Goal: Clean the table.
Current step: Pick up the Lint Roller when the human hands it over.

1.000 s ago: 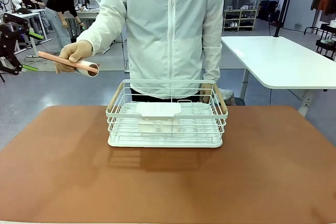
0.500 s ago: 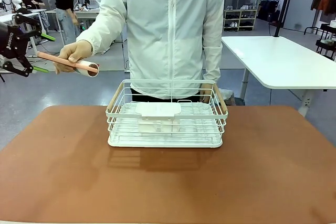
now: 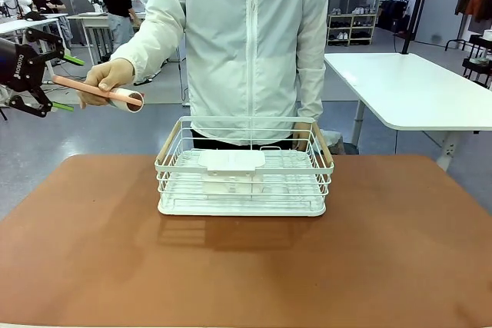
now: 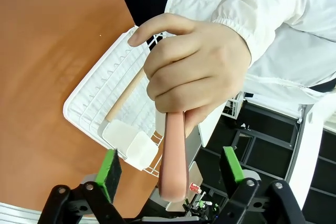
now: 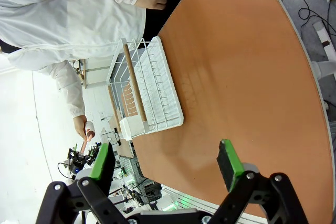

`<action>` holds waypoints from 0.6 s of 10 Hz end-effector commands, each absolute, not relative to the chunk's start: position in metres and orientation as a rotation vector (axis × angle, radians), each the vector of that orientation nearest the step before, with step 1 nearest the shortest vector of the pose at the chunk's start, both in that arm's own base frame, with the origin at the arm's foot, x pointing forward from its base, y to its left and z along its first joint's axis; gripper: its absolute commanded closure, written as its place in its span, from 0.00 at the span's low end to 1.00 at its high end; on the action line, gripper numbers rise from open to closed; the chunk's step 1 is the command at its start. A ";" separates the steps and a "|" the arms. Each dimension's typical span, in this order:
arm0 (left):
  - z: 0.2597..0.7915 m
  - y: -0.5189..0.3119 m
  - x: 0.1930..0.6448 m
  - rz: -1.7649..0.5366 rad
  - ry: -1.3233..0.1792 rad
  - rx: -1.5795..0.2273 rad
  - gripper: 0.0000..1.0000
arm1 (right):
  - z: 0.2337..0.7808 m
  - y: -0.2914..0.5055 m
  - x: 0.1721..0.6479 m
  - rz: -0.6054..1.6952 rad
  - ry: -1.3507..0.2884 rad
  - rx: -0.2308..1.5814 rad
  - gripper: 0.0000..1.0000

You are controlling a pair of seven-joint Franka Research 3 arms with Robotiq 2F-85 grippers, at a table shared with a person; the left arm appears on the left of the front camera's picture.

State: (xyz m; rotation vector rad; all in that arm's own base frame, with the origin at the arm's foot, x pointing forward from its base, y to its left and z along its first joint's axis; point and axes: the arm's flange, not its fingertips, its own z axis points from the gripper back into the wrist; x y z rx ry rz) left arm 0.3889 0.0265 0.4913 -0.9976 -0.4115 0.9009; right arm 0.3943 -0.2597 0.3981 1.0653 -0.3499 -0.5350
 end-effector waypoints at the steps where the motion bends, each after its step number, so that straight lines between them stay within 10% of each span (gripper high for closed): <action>1: 0.481 0.025 0.397 0.886 -0.456 -1.021 0.15 | 0.401 -0.259 0.392 -0.525 -0.354 1.072 0.00; 6: 0.479 0.027 0.399 0.875 -0.463 -1.025 0.63 | 0.401 -0.259 0.392 -0.525 -0.354 1.072 0.00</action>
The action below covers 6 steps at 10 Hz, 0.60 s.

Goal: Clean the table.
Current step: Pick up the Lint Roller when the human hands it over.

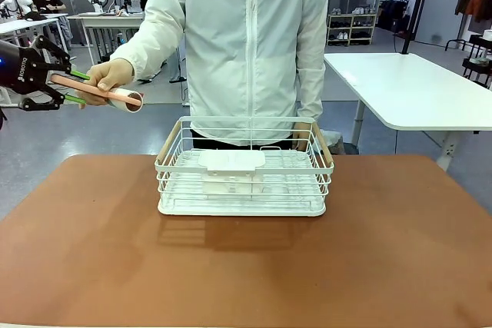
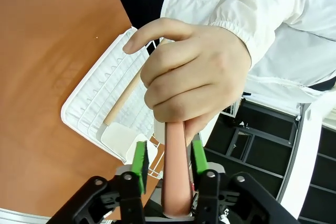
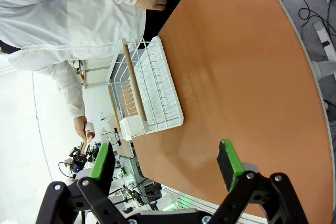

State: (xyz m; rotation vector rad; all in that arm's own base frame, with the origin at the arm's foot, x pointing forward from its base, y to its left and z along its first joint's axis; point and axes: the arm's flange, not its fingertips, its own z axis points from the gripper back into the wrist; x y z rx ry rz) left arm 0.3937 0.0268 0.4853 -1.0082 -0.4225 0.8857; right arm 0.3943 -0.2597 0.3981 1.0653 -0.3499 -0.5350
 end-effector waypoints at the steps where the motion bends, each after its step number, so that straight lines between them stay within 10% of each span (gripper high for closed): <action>1: 0.480 0.027 0.398 0.874 -0.463 -1.028 0.72 | 0.401 -0.259 0.392 -0.525 -0.354 1.072 0.00; 6: 0.482 0.030 0.394 0.879 -0.460 -1.042 1.00 | 0.401 -0.259 0.392 -0.525 -0.354 1.072 0.00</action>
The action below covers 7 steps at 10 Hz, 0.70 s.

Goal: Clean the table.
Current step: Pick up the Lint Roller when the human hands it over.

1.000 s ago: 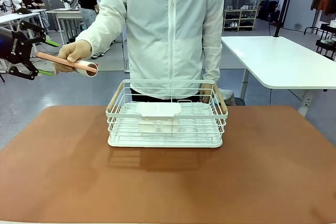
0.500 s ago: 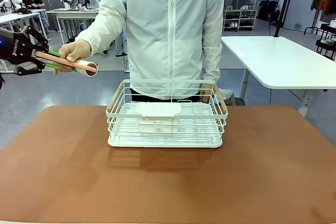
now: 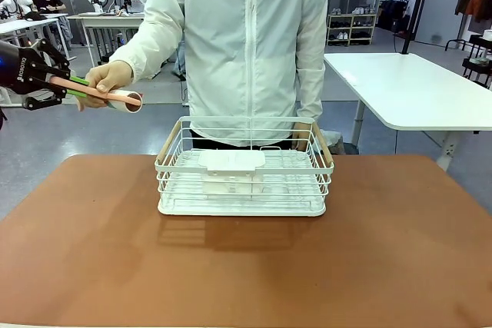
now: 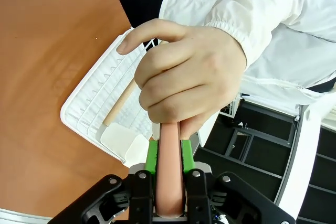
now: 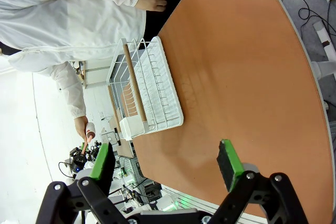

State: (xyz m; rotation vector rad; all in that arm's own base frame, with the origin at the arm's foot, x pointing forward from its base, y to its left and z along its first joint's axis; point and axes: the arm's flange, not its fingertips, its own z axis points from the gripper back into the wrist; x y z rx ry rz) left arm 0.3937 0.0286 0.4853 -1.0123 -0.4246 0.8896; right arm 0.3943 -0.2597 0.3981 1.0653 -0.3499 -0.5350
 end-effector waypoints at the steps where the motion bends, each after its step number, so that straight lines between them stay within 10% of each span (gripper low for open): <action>1: 0.484 0.032 0.392 0.870 -0.444 -1.055 1.00 | 0.401 -0.259 0.392 -0.525 -0.354 1.072 0.00; 7: 0.485 0.029 0.394 0.890 -0.425 -1.012 1.00 | 0.401 -0.259 0.392 -0.525 -0.354 1.072 0.00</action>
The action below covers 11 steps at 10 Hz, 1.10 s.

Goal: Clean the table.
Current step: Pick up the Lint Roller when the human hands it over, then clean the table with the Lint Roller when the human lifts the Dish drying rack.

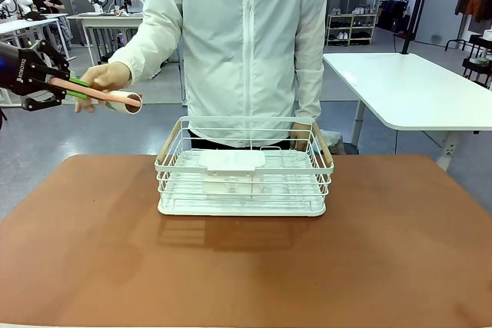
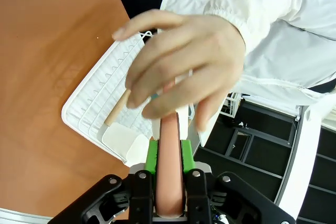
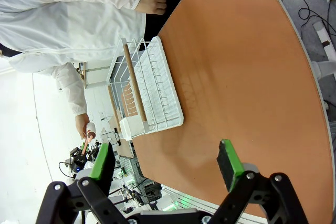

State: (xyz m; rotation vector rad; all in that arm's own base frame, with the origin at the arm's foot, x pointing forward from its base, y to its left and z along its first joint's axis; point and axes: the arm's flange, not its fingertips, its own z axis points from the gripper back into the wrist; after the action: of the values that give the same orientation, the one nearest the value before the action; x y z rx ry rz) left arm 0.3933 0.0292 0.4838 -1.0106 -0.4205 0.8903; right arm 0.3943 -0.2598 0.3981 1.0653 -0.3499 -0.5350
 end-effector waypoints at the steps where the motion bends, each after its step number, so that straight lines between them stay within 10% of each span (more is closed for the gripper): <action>1: 0.485 0.029 0.394 0.890 -0.425 -1.012 1.00 | 0.401 -0.259 0.392 -0.525 -0.354 1.072 0.00; 11: 0.485 0.029 0.394 0.890 -0.425 -1.012 1.00 | 0.401 -0.259 0.392 -0.525 -0.354 1.072 0.00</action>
State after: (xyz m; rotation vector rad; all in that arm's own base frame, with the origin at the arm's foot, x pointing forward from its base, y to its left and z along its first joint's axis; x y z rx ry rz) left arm 0.3933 0.0292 0.4838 -1.0106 -0.4205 0.8903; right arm 0.3943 -0.2598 0.3981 1.0652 -0.3499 -0.5351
